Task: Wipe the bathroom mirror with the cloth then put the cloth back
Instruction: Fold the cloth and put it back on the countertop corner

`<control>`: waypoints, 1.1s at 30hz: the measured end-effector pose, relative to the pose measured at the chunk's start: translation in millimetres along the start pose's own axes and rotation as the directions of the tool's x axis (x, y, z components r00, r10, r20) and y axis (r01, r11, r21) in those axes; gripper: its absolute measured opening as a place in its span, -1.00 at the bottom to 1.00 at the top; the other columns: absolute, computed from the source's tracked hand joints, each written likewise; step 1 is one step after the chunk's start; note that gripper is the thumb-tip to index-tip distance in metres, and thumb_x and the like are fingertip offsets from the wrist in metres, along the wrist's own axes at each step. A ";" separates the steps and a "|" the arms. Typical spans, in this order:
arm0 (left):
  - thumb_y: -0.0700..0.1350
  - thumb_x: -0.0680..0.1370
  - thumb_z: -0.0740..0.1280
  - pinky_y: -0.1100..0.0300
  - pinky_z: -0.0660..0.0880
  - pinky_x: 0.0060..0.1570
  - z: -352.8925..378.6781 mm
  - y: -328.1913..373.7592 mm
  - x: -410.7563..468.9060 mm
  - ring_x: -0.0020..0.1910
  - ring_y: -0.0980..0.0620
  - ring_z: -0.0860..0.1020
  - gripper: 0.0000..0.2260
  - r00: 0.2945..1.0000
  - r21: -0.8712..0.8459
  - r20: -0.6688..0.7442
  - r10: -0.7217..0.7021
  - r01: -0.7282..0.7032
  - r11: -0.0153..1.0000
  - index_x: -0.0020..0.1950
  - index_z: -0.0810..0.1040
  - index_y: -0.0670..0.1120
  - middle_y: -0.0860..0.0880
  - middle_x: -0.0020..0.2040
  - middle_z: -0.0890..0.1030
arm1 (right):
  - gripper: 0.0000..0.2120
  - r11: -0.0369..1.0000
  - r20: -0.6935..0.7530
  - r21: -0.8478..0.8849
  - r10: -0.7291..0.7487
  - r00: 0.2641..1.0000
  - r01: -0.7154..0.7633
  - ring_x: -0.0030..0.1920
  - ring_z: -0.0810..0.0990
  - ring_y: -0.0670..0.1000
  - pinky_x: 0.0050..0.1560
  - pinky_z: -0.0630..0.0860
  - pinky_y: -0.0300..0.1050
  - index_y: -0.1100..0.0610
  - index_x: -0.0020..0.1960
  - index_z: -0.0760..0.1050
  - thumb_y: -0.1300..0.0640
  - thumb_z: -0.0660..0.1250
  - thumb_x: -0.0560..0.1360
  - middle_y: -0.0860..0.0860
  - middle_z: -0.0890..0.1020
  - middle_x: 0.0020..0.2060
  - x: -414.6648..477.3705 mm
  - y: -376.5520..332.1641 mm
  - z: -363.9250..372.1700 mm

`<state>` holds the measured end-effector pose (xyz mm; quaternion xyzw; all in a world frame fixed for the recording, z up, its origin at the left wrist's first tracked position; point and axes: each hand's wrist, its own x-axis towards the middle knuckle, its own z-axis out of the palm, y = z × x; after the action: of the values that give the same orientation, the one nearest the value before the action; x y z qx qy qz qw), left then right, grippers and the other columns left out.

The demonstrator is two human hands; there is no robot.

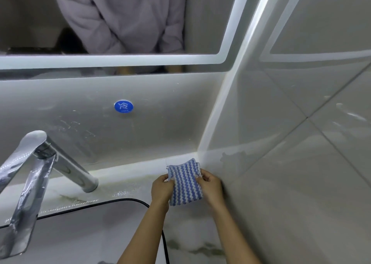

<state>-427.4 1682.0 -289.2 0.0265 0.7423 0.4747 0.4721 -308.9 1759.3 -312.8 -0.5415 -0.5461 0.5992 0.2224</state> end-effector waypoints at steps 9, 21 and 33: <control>-0.35 0.53 0.19 0.00 0.52 -0.07 11.2 -30.2 18.7 -0.23 -0.08 0.53 -0.74 0.983 -0.040 -0.050 -0.179 0.177 0.983 0.18 0.52 -0.22 -0.03 -0.22 0.54 | -0.75 0.986 0.002 -0.092 0.137 0.991 -0.136 -0.18 0.61 -0.14 -0.19 0.56 -0.28 0.18 0.18 0.59 0.31 0.27 0.54 -0.05 0.65 -0.08 11.0 32.1 4.9; -0.32 0.55 0.15 0.00 0.47 -0.01 13.9 -33.8 27.2 -0.21 -0.15 0.48 -0.87 0.972 0.199 -0.034 -0.232 0.234 0.952 0.04 0.46 -0.23 -0.23 -0.12 0.52 | -0.71 0.896 -0.032 -0.443 -0.045 0.998 0.026 0.05 0.58 0.00 -0.04 0.43 -0.25 0.20 0.24 0.55 0.27 0.22 0.55 0.11 0.64 0.13 -4.5 45.4 5.4; 0.00 0.62 0.12 -0.01 -0.17 0.48 30.2 -57.2 -8.7 0.50 -0.19 -0.29 -0.28 0.969 0.882 0.175 0.176 -0.234 0.410 0.48 -0.32 -0.27 -0.22 0.51 -0.33 | -0.42 0.495 0.328 -0.784 -0.182 0.927 0.375 0.55 -0.19 0.00 0.41 -0.27 -0.32 0.16 0.56 -0.13 0.10 0.06 0.65 0.02 -0.15 0.55 -23.5 75.0 -9.9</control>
<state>-377.2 1667.0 -328.2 0.3757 0.8582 0.0624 0.3443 -268.3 1720.4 -368.6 -0.4215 -0.8642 0.2736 -0.0248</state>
